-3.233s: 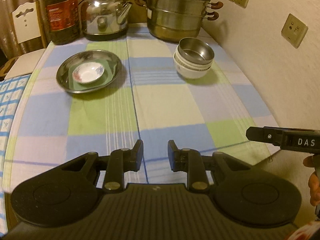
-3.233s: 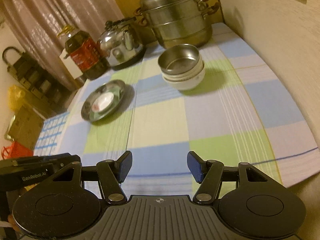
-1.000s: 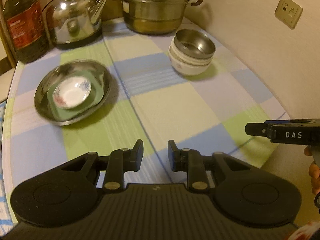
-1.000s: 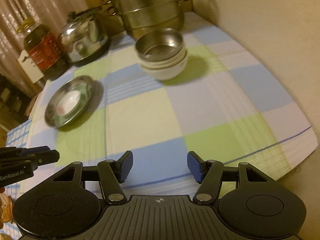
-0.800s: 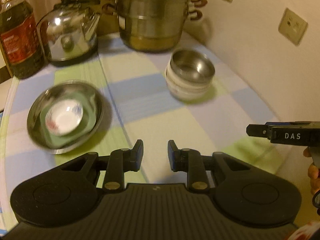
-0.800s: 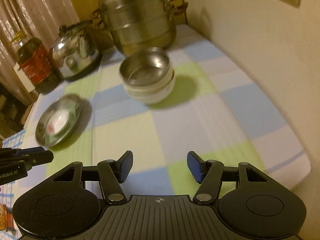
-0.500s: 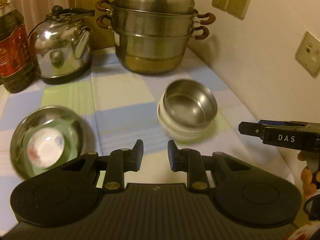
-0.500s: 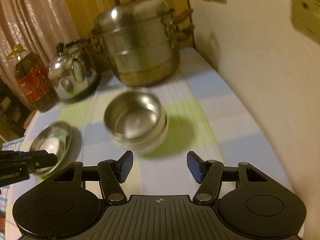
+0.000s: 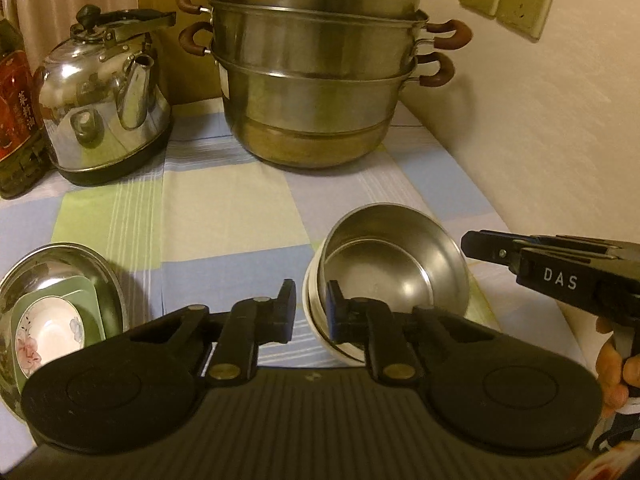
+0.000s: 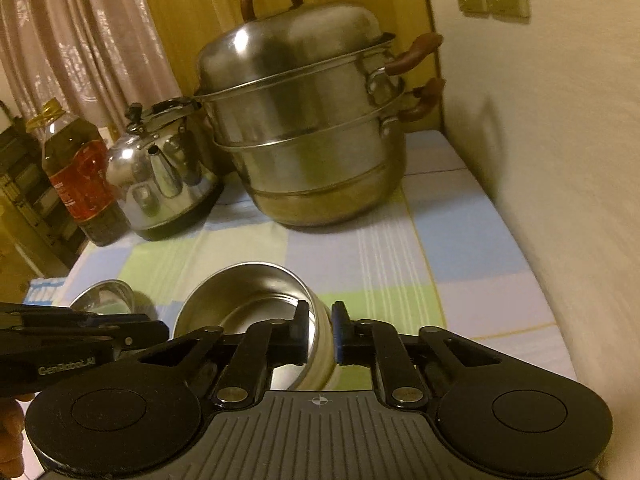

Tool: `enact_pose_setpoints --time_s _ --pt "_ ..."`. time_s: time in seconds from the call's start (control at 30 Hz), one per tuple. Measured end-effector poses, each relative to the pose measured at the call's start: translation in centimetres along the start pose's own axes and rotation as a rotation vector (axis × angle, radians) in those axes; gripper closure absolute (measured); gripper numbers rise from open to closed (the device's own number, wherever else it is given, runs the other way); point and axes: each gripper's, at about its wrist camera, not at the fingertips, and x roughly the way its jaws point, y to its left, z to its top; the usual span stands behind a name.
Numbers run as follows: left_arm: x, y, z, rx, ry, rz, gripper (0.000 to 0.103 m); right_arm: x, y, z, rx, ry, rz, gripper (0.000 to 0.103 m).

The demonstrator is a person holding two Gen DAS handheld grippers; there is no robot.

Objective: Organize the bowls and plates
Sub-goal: 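Close the right tool on the rim of the bowl stack, then lift the stacked bowls off the cloth with the right tool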

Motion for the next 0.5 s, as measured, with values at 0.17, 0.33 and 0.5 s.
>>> enact_pose_setpoints --time_s 0.17,0.33,0.5 --pt "1.0 -0.1 0.3 -0.002 0.011 -0.006 0.094 1.2 -0.6 0.3 -0.006 0.014 0.022 0.101" --pt "1.7 -0.4 0.4 0.0 0.025 -0.012 0.094 1.6 -1.2 0.7 0.002 0.024 0.039 0.101" --pt "2.0 0.0 0.4 -0.032 0.048 -0.016 0.092 1.7 -2.4 1.2 0.084 0.04 0.079 0.1"
